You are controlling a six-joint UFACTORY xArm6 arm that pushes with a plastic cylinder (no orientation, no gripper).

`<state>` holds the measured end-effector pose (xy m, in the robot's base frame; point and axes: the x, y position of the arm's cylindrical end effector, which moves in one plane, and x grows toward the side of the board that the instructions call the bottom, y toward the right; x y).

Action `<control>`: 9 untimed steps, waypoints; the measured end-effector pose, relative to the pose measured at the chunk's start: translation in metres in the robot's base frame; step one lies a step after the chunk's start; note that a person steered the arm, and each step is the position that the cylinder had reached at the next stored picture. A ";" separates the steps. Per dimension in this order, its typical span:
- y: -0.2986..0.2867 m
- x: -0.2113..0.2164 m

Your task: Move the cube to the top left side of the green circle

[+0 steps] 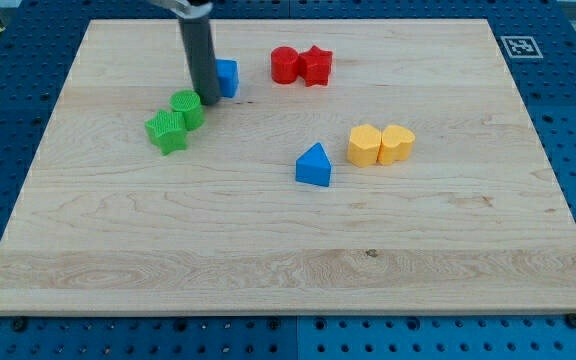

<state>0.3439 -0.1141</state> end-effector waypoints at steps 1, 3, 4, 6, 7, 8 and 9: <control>0.030 0.003; 0.064 -0.006; 0.038 -0.042; 0.020 -0.036; 0.020 -0.025; 0.020 -0.025; -0.006 -0.030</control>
<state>0.3137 -0.1196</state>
